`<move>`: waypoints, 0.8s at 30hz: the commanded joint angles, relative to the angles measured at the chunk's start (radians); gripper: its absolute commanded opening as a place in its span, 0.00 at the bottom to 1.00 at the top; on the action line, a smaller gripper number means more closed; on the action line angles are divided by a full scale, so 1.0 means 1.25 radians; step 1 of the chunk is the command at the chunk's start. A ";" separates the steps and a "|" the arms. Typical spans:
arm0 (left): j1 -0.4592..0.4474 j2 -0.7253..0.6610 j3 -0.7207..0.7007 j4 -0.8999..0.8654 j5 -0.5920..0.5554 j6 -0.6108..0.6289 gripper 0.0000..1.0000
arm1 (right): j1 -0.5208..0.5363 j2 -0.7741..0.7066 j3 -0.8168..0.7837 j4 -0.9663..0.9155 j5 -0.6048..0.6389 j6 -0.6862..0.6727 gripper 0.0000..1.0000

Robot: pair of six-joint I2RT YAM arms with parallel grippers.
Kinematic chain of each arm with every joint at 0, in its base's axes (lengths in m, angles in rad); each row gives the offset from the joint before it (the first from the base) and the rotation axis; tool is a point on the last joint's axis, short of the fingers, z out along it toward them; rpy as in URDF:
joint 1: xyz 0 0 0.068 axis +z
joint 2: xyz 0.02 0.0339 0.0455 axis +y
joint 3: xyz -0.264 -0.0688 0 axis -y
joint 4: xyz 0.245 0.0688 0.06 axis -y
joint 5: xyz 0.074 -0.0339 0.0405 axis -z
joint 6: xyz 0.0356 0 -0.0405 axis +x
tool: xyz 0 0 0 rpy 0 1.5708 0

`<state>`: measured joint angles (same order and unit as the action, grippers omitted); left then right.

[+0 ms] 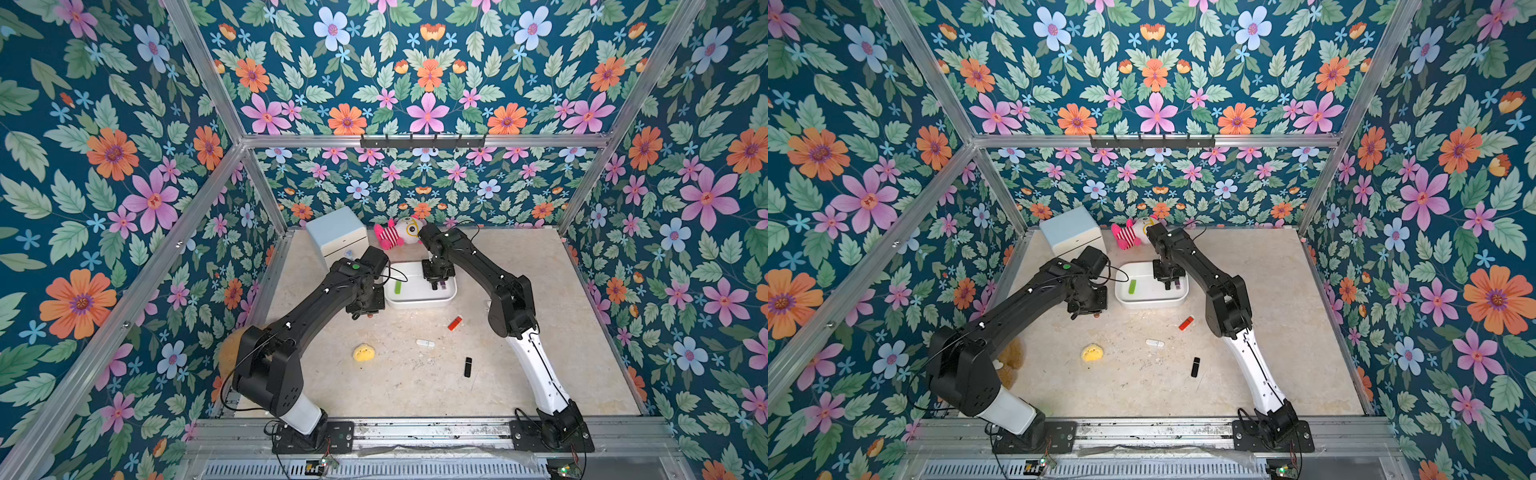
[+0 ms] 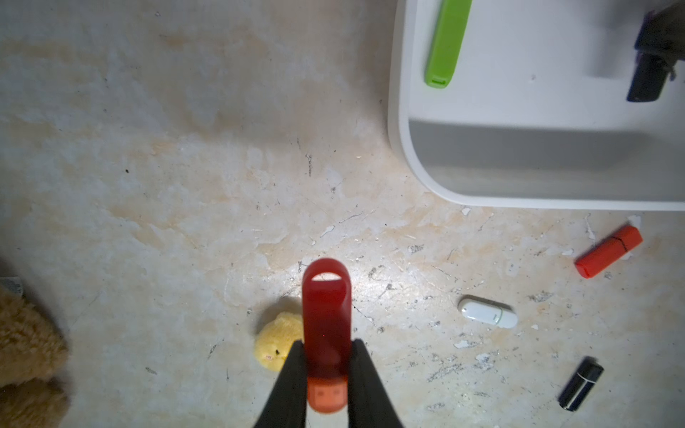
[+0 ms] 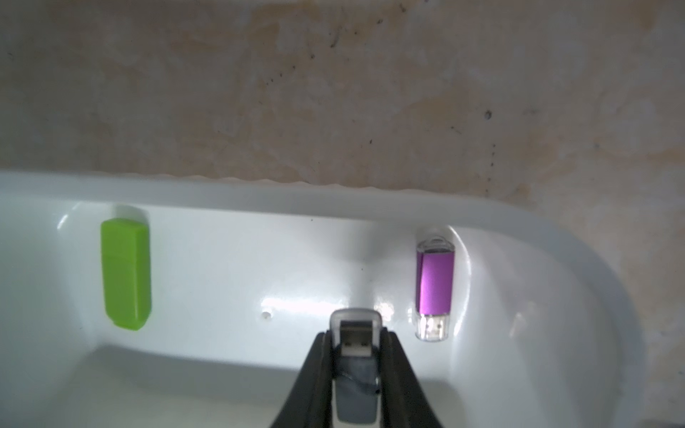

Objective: Put the usb flash drive into the storage box
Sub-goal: Place the USB flash in the storage box.

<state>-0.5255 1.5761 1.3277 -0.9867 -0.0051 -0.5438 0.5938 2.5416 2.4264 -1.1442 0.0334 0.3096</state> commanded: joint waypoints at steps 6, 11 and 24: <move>0.002 -0.005 -0.008 0.005 0.003 0.006 0.00 | -0.002 0.037 0.019 0.010 0.015 -0.010 0.00; 0.002 -0.005 -0.012 0.008 0.004 0.004 0.00 | -0.001 0.043 0.015 0.016 0.029 -0.011 0.00; 0.002 0.002 -0.013 0.020 0.007 0.007 0.00 | -0.001 0.059 0.009 0.009 0.047 -0.014 0.10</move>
<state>-0.5243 1.5764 1.3087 -0.9646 0.0021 -0.5438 0.5911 2.6049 2.4435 -1.1233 0.0704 0.2981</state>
